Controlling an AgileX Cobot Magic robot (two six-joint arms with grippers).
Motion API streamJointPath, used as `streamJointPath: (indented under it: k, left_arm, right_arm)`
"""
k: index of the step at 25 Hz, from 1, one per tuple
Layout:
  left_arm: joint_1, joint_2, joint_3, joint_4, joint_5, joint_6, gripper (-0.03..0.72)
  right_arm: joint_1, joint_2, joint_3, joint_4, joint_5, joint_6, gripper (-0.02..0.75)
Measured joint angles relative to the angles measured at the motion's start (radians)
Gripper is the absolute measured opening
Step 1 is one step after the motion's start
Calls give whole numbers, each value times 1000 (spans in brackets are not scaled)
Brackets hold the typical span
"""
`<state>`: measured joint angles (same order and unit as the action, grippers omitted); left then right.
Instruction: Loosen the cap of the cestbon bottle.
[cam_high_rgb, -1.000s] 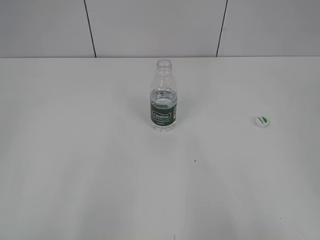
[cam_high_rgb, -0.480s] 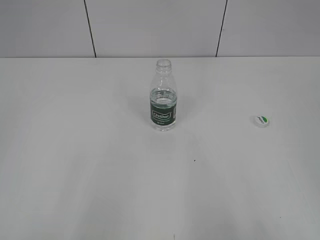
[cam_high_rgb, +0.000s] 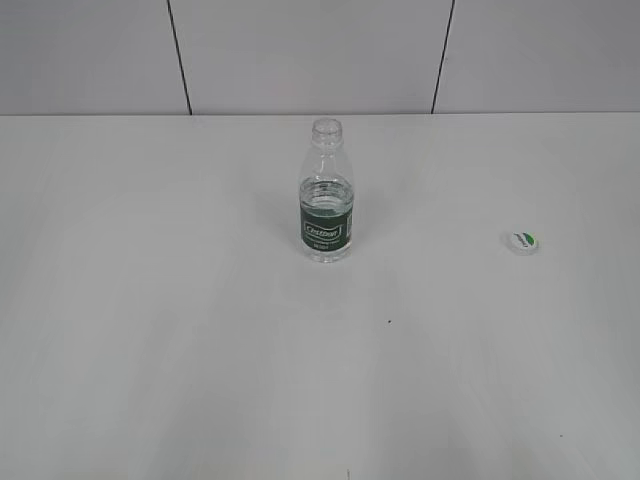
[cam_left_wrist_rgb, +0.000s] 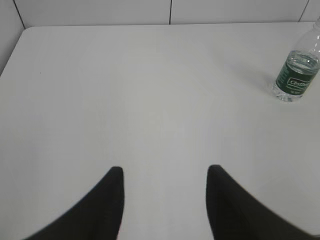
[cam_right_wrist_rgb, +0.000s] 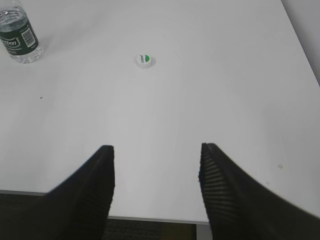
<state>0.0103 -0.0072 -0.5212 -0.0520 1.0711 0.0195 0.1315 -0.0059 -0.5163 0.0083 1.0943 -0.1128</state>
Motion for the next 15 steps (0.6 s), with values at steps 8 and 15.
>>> streamJointPath:
  k: [8, 15]
  left_arm:
    - [0, 0, 0, 0, 0, 0, 320]
    - [0, 0, 0, -1, 0, 0, 320]
  right_arm:
    - [0, 0, 0, 0, 0, 1, 420]
    - [0, 0, 0, 0, 0, 0, 420]
